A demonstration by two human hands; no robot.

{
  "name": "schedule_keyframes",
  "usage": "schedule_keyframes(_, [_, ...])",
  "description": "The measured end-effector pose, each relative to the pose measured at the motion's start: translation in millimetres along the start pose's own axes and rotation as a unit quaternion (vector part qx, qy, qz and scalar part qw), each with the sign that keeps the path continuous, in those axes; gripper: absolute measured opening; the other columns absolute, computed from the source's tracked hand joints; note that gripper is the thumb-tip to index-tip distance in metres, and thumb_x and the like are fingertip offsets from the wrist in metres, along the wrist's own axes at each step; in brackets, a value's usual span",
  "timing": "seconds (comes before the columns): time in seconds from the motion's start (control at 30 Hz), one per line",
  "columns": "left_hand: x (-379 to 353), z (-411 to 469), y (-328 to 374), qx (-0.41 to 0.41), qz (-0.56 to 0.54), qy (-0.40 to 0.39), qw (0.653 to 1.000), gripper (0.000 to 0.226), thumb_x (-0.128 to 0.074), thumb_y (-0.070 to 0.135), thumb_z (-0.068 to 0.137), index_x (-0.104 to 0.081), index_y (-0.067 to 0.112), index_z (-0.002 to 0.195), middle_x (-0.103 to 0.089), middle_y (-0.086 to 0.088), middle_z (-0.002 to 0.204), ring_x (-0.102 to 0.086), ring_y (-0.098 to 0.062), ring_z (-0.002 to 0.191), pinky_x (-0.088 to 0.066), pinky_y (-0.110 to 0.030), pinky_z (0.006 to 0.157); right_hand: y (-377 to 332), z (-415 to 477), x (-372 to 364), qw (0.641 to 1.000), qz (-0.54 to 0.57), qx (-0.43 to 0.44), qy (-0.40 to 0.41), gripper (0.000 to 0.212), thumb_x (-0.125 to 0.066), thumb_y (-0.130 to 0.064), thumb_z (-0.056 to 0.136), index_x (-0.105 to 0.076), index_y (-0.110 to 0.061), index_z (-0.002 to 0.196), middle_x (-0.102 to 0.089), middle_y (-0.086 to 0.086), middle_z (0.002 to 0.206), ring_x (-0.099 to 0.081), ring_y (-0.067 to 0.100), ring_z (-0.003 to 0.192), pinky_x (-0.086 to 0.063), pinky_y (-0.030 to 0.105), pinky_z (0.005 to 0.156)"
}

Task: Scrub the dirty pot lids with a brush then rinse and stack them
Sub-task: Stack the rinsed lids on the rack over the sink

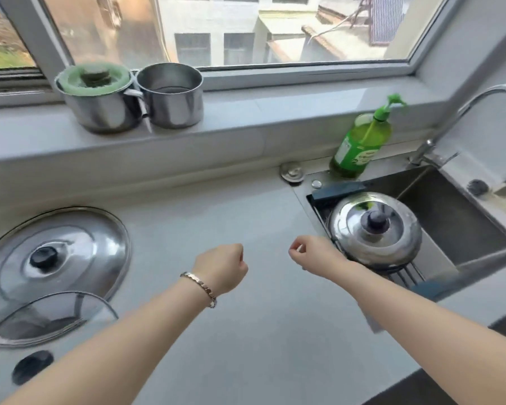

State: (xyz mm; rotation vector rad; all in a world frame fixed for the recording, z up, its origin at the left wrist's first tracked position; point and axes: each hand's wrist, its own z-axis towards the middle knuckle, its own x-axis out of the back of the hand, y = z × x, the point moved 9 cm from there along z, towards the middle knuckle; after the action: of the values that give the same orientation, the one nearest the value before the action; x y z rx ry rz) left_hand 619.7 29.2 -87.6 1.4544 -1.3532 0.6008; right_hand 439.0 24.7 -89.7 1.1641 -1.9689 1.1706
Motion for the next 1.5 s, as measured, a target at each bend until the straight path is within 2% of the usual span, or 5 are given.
schedule_keyframes(0.53, [-80.9, 210.8, 335.4, 0.000, 0.000, -0.045, 0.999, 0.041, -0.047, 0.036, 0.094, -0.037, 0.019, 0.130, -0.045, -0.012, 0.127, -0.059, -0.031, 0.102, -0.041, -0.031, 0.071, 305.1, 77.6, 185.5, 0.997, -0.041, -0.056, 0.031, 0.021, -0.044, -0.024, 0.092, -0.063, -0.021, 0.099, -0.066, 0.002, 0.104, -0.060, 0.024, 0.094, -0.045, 0.029, 0.072])
schedule_keyframes(0.83, [-108.8, 237.0, 330.0, 0.086, -0.055, -0.052, 0.993, 0.025, -0.045, 0.019, 0.095, -0.042, 0.010, 0.118, -0.036, -0.020, 0.122, -0.054, -0.033, 0.081, -0.047, -0.036, 0.074, 380.3, 89.7, 187.1, 0.993, 0.005, -0.115, 0.033, 0.021, -0.045, -0.023, 0.092, -0.064, -0.020, 0.102, -0.067, 0.002, 0.106, -0.060, 0.024, 0.096, -0.042, 0.025, 0.068])
schedule_keyframes(1.2, [5.3, 175.9, 279.2, 0.034, -0.308, 0.150, 0.939, 0.017, -0.049, 0.010, 0.093, -0.050, 0.022, 0.105, -0.058, -0.004, 0.092, -0.059, -0.023, 0.072, -0.054, -0.033, 0.065, 314.2, 115.8, 180.2, 0.999, 0.032, -0.009, 0.036, 0.022, -0.047, -0.019, 0.089, -0.063, -0.020, 0.105, -0.063, 0.006, 0.108, -0.058, 0.027, 0.101, -0.045, 0.028, 0.073])
schedule_keyframes(1.4, [16.9, 148.3, 237.6, 0.079, -0.380, 0.187, 0.902, 0.019, -0.047, 0.001, 0.094, -0.052, 0.018, 0.101, -0.059, 0.001, 0.084, -0.058, -0.025, 0.065, -0.049, -0.013, 0.053, 236.6, 139.4, 112.1, 0.982, -0.138, 0.104, -0.071, 0.058, -0.057, -0.043, 0.087, -0.037, -0.022, 0.137, -0.036, 0.011, 0.134, -0.055, 0.032, 0.108, -0.046, 0.037, 0.085])
schedule_keyframes(1.5, [12.8, 142.3, 223.3, 0.097, -0.385, 0.184, 0.899, 0.018, -0.047, 0.003, 0.095, -0.053, 0.016, 0.105, -0.060, -0.003, 0.088, -0.060, -0.028, 0.066, -0.049, -0.013, 0.053, 227.2, 142.4, 92.8, 0.971, -0.194, 0.107, -0.092, 0.046, -0.055, -0.028, 0.089, -0.043, -0.015, 0.132, -0.036, 0.013, 0.133, -0.054, 0.032, 0.107, -0.046, 0.036, 0.084])
